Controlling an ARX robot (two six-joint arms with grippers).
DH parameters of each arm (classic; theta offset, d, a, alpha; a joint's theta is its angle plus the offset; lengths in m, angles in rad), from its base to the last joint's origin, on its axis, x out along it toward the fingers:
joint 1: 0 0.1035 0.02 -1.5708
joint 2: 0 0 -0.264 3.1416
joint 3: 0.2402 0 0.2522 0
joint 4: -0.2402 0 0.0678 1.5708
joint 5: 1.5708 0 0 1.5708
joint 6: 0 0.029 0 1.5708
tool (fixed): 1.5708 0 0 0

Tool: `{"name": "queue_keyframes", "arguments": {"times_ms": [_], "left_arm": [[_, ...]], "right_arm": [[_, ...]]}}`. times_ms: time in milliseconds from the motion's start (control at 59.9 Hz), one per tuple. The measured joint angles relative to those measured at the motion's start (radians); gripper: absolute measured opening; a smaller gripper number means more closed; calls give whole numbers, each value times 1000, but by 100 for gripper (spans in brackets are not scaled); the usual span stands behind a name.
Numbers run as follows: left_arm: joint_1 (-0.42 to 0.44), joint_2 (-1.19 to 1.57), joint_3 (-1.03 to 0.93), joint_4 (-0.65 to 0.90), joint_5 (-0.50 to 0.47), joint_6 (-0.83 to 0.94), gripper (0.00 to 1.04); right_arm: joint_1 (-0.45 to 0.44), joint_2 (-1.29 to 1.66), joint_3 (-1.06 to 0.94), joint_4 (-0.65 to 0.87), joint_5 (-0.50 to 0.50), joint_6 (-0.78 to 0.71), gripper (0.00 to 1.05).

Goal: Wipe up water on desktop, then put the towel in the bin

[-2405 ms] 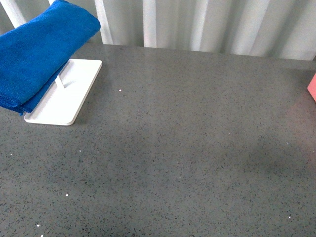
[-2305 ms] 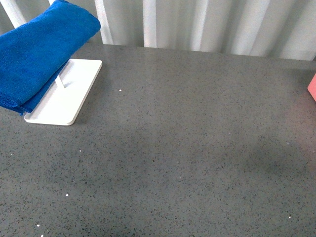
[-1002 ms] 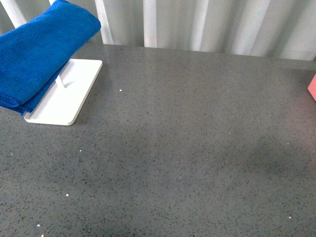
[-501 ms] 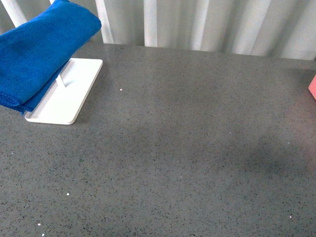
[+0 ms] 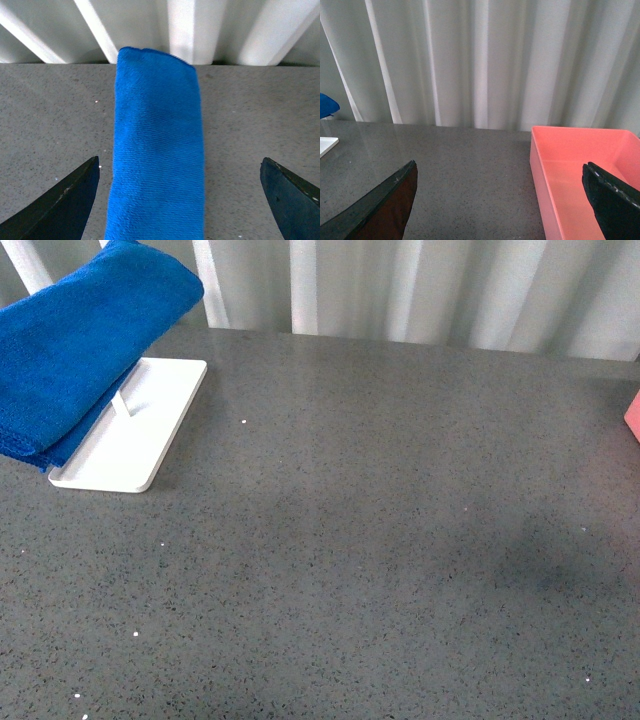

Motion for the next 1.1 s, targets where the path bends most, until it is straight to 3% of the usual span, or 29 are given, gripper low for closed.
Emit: {"name": "queue_keyframes", "arguments": {"times_ms": [217,451,635,885,1103], "left_arm": [[24,112,55,39,-81,68,98],[55,147,40,105,-98,98,98],[76,174,9,116,-91,95,98],[78,200,-3,84,-9,26,98],[74,209,-3,84,-11,23,98]], "right_arm": [[0,0,0,0,0,0,98],[0,0,0,0,0,0,98],[0,0,0,0,0,0,98],[0,0,0,0,0,0,98],[0,0,0,0,0,0,98]]}}
